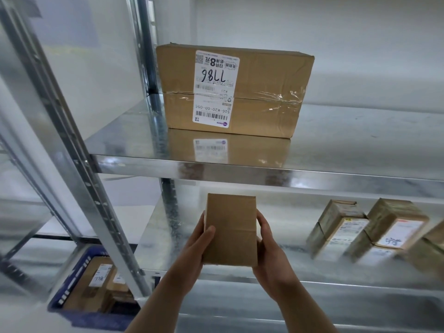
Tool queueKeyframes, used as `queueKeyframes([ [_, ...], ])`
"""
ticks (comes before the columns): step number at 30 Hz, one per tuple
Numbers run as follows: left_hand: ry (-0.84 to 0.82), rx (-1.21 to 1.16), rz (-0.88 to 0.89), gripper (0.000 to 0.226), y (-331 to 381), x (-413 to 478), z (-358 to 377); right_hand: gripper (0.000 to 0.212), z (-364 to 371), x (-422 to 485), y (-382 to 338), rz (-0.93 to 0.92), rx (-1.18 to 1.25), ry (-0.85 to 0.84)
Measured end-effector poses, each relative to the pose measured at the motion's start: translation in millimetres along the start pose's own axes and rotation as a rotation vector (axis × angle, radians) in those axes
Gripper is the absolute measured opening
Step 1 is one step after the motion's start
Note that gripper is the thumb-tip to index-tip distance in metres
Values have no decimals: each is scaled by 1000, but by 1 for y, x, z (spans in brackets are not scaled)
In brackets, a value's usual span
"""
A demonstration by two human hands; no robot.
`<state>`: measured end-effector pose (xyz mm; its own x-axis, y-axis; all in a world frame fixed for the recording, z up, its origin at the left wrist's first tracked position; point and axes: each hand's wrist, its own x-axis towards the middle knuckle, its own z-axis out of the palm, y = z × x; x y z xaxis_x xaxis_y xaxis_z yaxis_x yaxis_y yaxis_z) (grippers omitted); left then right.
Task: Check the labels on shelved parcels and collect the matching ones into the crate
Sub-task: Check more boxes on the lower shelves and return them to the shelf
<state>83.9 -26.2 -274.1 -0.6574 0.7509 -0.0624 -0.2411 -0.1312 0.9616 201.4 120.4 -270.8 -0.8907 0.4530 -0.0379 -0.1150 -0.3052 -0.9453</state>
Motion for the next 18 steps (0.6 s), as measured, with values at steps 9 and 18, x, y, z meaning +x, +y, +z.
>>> queueKeyframes([
  [9,48,-41,-13,63,-3,5,-2,44,-1,9,7,21,-68,29],
  [18,198,-45,3,37,7,10,-13,48,-6,7,2,131,-1,22],
])
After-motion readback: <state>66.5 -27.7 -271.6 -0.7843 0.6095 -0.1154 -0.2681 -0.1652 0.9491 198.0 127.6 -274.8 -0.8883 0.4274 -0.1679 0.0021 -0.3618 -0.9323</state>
